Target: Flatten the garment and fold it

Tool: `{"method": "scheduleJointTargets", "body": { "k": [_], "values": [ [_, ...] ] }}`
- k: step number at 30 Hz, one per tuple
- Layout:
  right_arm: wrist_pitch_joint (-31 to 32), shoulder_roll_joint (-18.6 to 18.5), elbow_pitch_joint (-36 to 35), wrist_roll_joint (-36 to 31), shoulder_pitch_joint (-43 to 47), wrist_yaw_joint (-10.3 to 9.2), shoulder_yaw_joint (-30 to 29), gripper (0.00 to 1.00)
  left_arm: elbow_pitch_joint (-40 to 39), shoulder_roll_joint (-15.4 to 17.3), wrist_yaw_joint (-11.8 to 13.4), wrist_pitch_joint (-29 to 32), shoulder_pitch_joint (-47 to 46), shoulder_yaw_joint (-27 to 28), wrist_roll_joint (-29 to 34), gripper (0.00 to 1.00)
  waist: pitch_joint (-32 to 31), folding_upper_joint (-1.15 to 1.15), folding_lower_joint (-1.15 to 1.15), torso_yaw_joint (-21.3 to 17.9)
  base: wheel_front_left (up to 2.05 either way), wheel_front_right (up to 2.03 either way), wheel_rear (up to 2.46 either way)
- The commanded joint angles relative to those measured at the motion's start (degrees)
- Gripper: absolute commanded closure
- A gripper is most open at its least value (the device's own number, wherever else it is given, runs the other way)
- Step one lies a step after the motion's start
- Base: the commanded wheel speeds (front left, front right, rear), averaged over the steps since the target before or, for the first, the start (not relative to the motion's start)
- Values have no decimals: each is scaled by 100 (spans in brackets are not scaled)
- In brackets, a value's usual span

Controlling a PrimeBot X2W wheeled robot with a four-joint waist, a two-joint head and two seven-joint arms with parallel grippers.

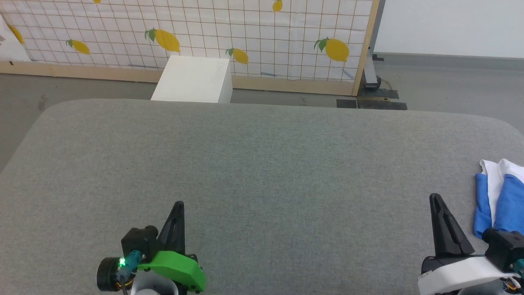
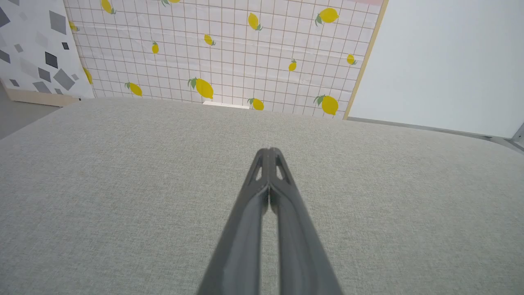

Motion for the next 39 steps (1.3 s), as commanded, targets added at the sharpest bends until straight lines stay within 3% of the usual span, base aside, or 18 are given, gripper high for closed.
{"method": "scheduleJointTargets", "body": {
  "k": [1, 39],
  "values": [
    [9, 0, 4, -18, -9, 0, 6, 100, -21, -1, 2, 19, 4, 9, 16, 100, 2, 0, 0, -4, 0, 0, 0],
    [207, 5, 90, -431, -214, -3, 120, 100, -520, -24, 60, 463, 105, 218, 383, 100, 68, 0, 0, -107, 0, 0, 0]
  ]
}}
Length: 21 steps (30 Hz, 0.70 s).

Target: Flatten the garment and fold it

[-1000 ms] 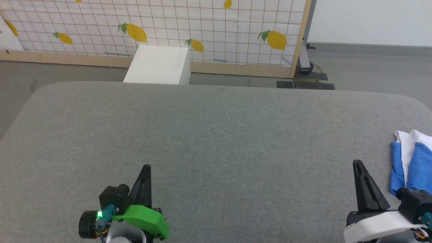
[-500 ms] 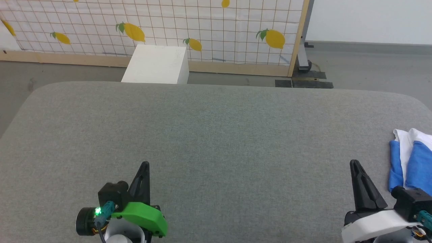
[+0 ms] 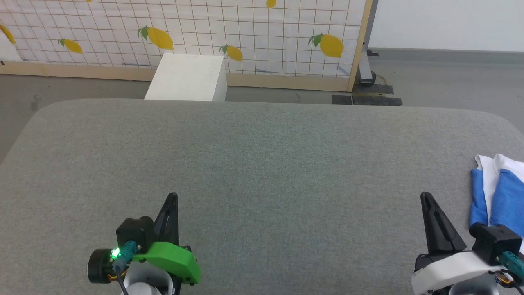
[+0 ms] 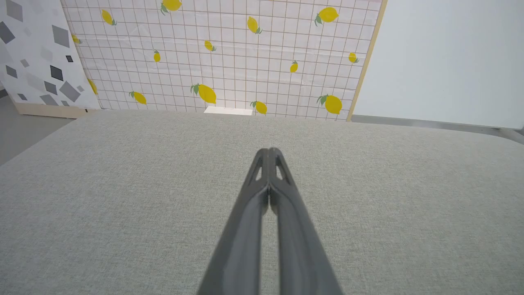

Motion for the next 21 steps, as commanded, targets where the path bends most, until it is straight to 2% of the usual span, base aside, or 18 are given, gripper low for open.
{"method": "scheduleJointTargets", "body": {
  "k": [1, 21],
  "values": [
    [26, 5, 19, -75, -105, -3, 15, 100, -58, -23, 22, 35, 96, 23, 71, 100, 3, 0, 0, -4, 0, 0, 0],
    [141, 7, 69, -315, -224, -4, 82, 100, -347, -36, 55, 292, 154, 144, 283, 100, 40, 0, 0, -63, 0, 0, 0]
  ]
}}
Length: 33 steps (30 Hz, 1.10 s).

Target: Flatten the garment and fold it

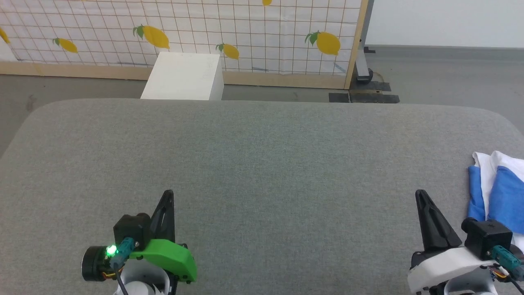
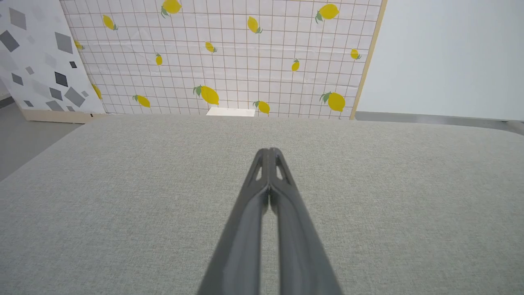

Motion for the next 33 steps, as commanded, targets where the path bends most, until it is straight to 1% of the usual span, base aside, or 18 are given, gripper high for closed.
{"method": "scheduleJointTargets", "body": {
  "k": [1, 33],
  "values": [
    [24, 7, 19, -66, -116, -4, 19, 100, -55, -27, 42, 33, 95, 30, 88, 100, 3, 0, 0, -4, 0, 0, 0],
    [191, 11, 91, -413, -288, -7, 115, 100, -473, -47, 91, 406, 180, 205, 396, 100, 57, 0, 0, -89, 0, 0, 0]
  ]
}}
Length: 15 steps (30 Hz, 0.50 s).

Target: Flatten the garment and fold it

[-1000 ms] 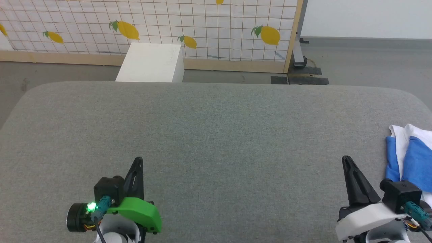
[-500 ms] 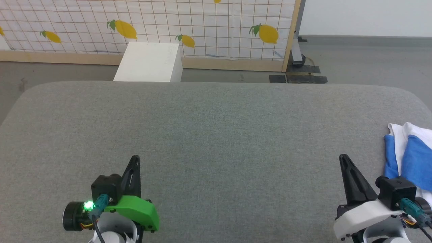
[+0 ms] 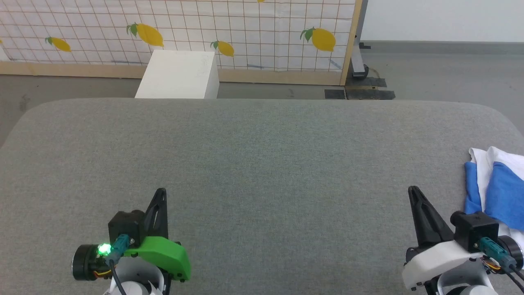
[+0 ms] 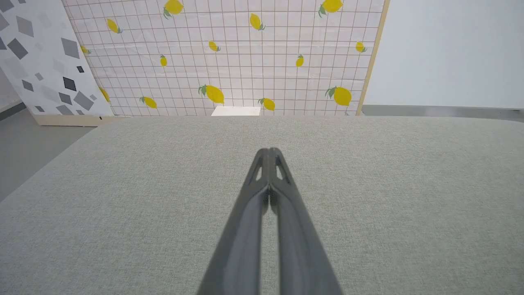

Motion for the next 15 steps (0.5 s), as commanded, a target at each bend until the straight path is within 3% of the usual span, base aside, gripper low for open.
{"method": "scheduleJointTargets", "body": {
  "k": [1, 15],
  "values": [
    [21, 10, 23, -67, -124, -7, 18, 100, -61, -27, 49, 32, 71, 32, 113, 100, 3, 0, 0, -4, 0, 0, 0],
    [93, 12, 55, -218, -199, -8, 60, 100, -243, -36, 70, 194, 108, 108, 247, 100, 26, 0, 0, -41, 0, 0, 0]
  ]
}}
